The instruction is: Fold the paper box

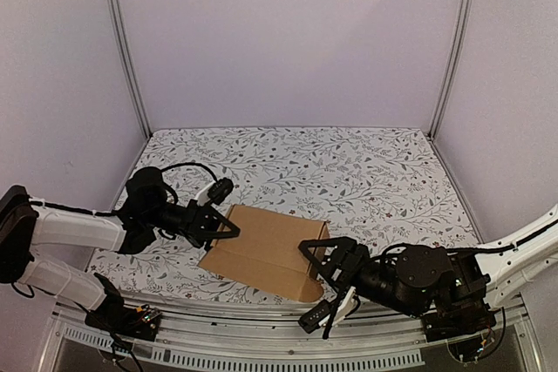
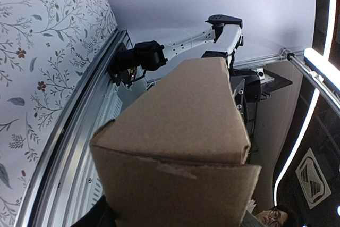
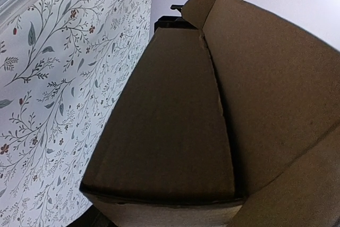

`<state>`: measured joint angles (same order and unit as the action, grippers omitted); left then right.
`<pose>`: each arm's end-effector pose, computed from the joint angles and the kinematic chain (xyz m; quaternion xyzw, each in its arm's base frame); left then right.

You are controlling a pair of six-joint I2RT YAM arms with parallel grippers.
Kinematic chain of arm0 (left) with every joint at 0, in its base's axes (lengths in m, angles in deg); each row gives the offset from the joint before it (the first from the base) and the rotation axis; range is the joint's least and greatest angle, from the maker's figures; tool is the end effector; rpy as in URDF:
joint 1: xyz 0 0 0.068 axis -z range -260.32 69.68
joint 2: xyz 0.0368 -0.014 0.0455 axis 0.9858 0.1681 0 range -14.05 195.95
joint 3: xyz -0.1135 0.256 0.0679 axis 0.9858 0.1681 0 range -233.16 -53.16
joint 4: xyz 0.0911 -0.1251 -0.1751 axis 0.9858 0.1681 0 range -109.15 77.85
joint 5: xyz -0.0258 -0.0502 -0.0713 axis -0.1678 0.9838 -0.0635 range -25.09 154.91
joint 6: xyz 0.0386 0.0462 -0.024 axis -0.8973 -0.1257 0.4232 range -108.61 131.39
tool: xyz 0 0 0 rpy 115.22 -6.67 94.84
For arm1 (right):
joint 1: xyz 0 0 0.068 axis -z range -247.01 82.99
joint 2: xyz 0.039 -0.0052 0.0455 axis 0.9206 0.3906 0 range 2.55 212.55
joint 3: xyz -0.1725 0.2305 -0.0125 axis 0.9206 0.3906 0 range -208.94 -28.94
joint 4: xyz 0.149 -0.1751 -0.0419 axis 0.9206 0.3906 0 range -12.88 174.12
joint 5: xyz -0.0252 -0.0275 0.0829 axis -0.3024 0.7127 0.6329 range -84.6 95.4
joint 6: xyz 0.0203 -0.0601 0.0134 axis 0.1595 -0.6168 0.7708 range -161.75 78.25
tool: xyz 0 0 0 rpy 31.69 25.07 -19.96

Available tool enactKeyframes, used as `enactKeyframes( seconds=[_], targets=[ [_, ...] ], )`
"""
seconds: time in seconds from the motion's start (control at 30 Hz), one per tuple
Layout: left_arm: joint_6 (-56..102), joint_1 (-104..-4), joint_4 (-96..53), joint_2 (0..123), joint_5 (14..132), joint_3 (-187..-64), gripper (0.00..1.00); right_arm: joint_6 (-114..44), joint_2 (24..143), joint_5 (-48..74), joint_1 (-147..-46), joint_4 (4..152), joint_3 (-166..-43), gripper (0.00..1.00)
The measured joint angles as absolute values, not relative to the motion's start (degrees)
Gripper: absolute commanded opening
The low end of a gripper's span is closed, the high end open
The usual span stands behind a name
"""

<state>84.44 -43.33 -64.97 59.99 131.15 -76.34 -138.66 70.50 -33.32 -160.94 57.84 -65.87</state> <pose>0.1473 -0.1690 0.2453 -0.1597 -0.7015 0.6945 0.0059 0.0151 0.2429 0.2903 -0.7483 0.1392 -0.2725 0.5886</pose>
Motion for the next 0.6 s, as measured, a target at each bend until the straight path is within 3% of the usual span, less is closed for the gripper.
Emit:
enactKeyframes(
  seconds=[0.13,0.37,0.6],
  targets=[
    [84.05,-43.33,-64.99,59.77,131.34,-76.38,0.53,-137.28,70.5,-34.02,-161.42,57.88,-65.76,0.51],
    [82.72,-43.22,-63.09,59.18,130.71,-76.51,0.8,-133.32,70.52,-35.29,-162.21,57.77,-65.7,0.42],
    [80.27,-43.24,-57.28,55.09,127.8,-78.0,0.86,-126.92,69.95,-36.25,-162.32,58.45,-65.7,0.41]
  ],
)
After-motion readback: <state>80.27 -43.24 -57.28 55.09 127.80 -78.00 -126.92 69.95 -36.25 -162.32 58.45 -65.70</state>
